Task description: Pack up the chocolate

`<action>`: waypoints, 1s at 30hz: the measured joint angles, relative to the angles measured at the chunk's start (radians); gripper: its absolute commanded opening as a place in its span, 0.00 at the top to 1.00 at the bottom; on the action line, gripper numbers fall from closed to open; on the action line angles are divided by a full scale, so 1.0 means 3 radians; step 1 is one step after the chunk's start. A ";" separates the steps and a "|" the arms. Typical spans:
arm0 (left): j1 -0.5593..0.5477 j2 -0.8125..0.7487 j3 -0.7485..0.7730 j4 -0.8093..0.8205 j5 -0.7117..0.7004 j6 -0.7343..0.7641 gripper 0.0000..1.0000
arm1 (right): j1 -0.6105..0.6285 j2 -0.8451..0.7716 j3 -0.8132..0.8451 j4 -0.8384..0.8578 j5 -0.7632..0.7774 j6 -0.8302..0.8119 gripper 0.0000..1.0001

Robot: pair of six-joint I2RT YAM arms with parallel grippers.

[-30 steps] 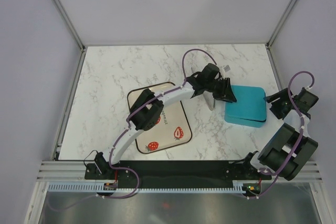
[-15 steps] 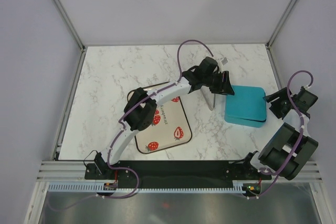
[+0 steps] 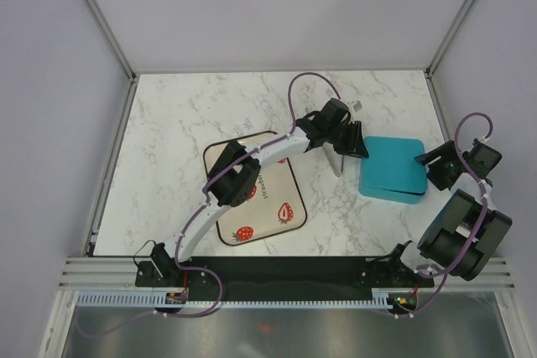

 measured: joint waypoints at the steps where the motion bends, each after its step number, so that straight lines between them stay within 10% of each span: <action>1: 0.0003 0.0014 0.0015 0.0019 0.0031 0.0000 0.66 | 0.0001 -0.0001 -0.0018 0.0000 -0.0003 -0.0004 0.30; 30: -0.0045 -0.0221 -0.0450 0.0235 0.0084 0.0020 0.60 | -0.0051 -0.0259 -0.0500 0.0563 0.0055 0.0132 0.58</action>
